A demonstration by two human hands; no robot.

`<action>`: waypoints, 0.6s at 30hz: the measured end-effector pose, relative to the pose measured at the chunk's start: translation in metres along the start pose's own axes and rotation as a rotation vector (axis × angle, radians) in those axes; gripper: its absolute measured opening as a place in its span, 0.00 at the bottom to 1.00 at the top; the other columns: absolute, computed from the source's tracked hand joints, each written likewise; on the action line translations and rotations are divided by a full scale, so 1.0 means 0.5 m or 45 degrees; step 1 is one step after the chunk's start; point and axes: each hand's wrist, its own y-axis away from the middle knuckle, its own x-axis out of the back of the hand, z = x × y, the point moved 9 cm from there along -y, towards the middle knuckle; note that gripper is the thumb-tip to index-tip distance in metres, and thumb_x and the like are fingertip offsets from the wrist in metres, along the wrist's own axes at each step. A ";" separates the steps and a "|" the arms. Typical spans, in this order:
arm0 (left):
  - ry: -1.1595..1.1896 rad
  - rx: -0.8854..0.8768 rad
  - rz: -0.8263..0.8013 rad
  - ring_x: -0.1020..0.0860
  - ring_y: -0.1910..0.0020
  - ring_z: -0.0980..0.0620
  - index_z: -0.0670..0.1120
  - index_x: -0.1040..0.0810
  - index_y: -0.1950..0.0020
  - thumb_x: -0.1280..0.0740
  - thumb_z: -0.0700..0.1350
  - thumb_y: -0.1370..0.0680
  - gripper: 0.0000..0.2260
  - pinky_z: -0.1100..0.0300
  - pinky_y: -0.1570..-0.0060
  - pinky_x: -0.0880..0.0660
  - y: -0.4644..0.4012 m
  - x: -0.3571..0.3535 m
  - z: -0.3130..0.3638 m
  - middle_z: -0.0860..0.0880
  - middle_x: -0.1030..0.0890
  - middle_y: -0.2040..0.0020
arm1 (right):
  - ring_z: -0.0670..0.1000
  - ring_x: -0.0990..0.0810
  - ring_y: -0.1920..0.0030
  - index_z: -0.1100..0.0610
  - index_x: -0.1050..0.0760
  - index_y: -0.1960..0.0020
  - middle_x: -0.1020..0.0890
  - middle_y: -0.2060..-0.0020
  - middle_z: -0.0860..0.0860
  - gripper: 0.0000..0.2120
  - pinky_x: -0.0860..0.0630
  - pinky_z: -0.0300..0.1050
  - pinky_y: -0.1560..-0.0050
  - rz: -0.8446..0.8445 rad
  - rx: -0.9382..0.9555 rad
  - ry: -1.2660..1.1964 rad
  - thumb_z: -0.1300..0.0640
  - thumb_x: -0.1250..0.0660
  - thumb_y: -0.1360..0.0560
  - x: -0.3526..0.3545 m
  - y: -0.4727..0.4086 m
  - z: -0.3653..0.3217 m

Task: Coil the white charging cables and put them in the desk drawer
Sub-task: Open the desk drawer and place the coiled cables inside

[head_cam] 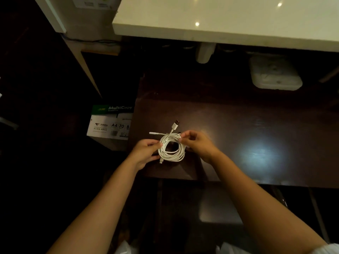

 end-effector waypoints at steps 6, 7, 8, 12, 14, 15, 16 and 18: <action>0.025 -0.085 -0.019 0.22 0.55 0.53 0.36 0.25 0.43 0.36 0.37 0.24 0.11 0.65 0.64 0.21 0.071 -0.057 -0.022 0.42 0.22 0.50 | 0.46 0.21 0.64 0.59 0.25 0.56 0.22 0.63 0.53 0.05 0.21 0.35 0.67 0.066 -0.019 -0.179 0.67 0.33 0.27 0.036 0.096 0.032; 0.033 -0.090 -0.038 0.22 0.54 0.52 0.35 0.26 0.41 0.35 0.37 0.24 0.12 0.65 0.64 0.20 0.086 -0.069 -0.029 0.42 0.22 0.49 | 0.46 0.21 0.64 0.59 0.25 0.56 0.21 0.62 0.53 0.04 0.21 0.36 0.66 0.069 -0.009 -0.173 0.67 0.33 0.27 0.045 0.116 0.035; 0.048 -0.094 -0.072 0.22 0.53 0.52 0.35 0.25 0.41 0.35 0.37 0.24 0.12 0.65 0.63 0.20 0.101 -0.082 -0.037 0.42 0.21 0.49 | 0.46 0.20 0.64 0.59 0.25 0.56 0.21 0.62 0.53 0.04 0.20 0.36 0.65 0.072 0.004 -0.167 0.67 0.33 0.27 0.054 0.136 0.039; 0.110 -0.108 -0.249 0.19 0.55 0.53 0.41 0.22 0.49 0.35 0.35 0.25 0.07 0.64 0.61 0.21 0.163 -0.136 -0.082 0.45 0.19 0.53 | 0.46 0.20 0.64 0.59 0.24 0.56 0.20 0.63 0.52 0.04 0.19 0.37 0.62 0.115 0.038 -0.168 0.67 0.33 0.27 0.084 0.209 0.077; 0.114 -0.103 -0.279 0.18 0.56 0.55 0.43 0.21 0.49 0.35 0.34 0.25 0.08 0.64 0.60 0.21 0.186 -0.151 -0.118 0.45 0.18 0.52 | 0.46 0.20 0.64 0.58 0.24 0.56 0.20 0.63 0.53 0.05 0.19 0.38 0.62 0.112 0.038 -0.179 0.67 0.33 0.27 0.088 0.238 0.113; 0.111 -0.094 -0.273 0.18 0.56 0.55 0.43 0.21 0.49 0.35 0.34 0.26 0.08 0.64 0.59 0.21 0.194 -0.156 -0.139 0.45 0.18 0.52 | 0.45 0.20 0.64 0.58 0.24 0.57 0.20 0.63 0.53 0.05 0.19 0.38 0.62 0.106 0.030 -0.180 0.67 0.32 0.28 0.088 0.251 0.135; 0.102 -0.086 -0.256 0.18 0.57 0.56 0.42 0.22 0.48 0.35 0.34 0.26 0.09 0.64 0.59 0.21 0.201 -0.159 -0.161 0.46 0.18 0.52 | 0.44 0.20 0.65 0.57 0.24 0.57 0.20 0.64 0.53 0.06 0.20 0.38 0.63 0.101 0.020 -0.186 0.67 0.32 0.28 0.088 0.262 0.158; 0.068 -0.064 -0.219 0.18 0.57 0.56 0.39 0.23 0.44 0.35 0.34 0.26 0.11 0.63 0.58 0.20 0.208 -0.166 -0.206 0.46 0.18 0.52 | 0.42 0.20 0.68 0.57 0.24 0.58 0.20 0.64 0.53 0.06 0.20 0.36 0.65 0.099 -0.009 -0.196 0.68 0.32 0.28 0.086 0.279 0.208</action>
